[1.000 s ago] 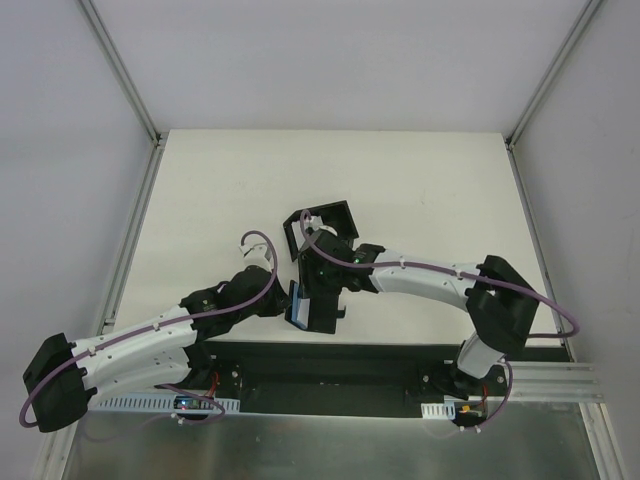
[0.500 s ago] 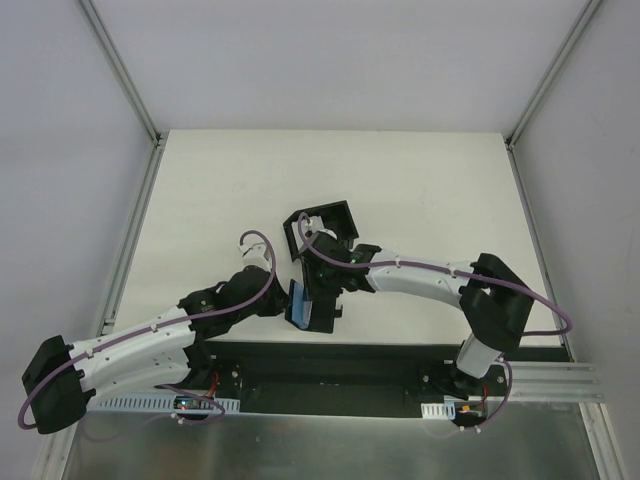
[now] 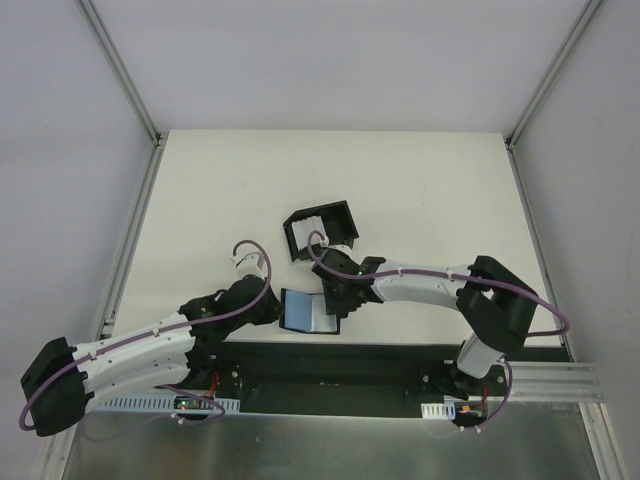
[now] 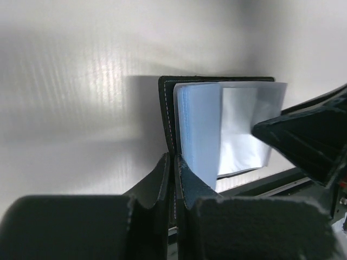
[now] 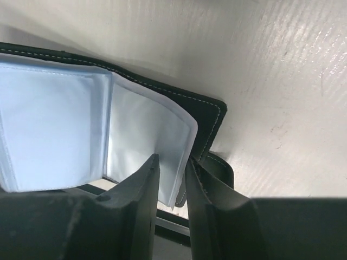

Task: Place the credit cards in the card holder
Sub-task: Open the card holder at the center of the board.

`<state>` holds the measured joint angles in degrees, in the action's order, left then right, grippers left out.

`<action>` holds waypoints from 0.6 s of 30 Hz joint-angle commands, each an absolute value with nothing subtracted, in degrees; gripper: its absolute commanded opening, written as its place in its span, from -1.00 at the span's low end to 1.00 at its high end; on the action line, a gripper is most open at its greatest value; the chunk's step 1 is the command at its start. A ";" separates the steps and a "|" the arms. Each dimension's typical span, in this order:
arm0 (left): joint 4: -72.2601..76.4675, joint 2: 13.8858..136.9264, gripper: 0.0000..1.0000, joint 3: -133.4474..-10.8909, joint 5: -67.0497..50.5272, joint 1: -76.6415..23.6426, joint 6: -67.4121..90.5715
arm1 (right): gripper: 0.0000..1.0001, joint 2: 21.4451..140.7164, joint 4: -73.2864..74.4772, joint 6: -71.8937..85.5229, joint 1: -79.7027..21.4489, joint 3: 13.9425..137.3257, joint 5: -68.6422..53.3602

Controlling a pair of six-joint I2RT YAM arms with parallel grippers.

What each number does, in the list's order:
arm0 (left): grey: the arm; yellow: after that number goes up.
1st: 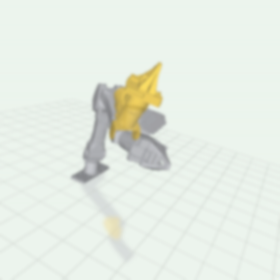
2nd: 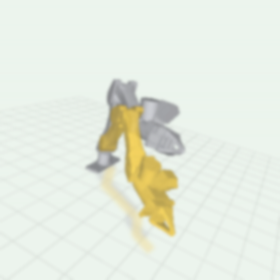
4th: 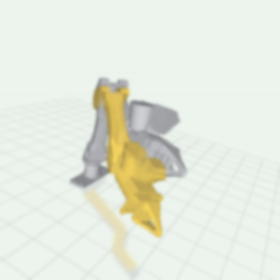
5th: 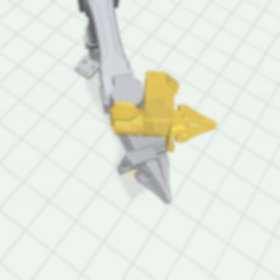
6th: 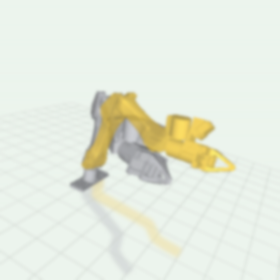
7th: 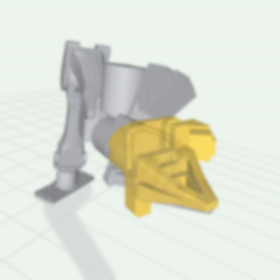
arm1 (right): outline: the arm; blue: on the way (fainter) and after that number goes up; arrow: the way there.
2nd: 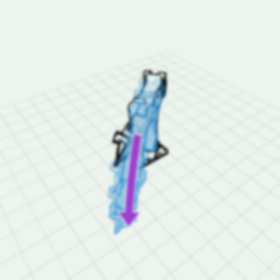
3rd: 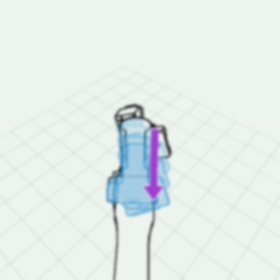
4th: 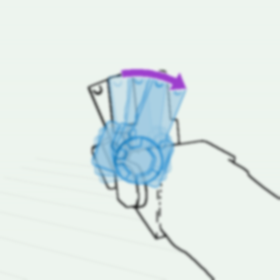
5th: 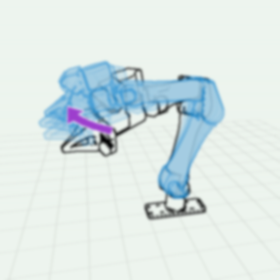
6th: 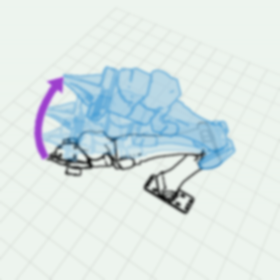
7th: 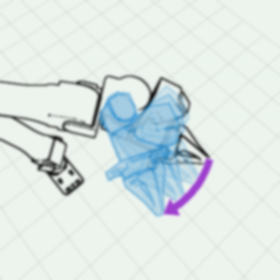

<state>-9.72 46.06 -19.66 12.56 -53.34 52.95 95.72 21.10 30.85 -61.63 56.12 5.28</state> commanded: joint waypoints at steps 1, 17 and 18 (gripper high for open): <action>-9.67 45.79 -1.00 -17.14 14.32 -54.05 57.65 | -0.43 93.43 22.85 30.68 -61.26 55.46 8.26; -7.38 49.48 -1.00 -14.41 15.56 -53.97 60.12 | -0.45 96.94 25.14 22.06 -58.45 59.50 10.20; -7.38 49.48 -1.00 -14.41 15.64 -54.05 59.94 | -0.46 97.12 25.22 21.71 -58.36 59.59 9.76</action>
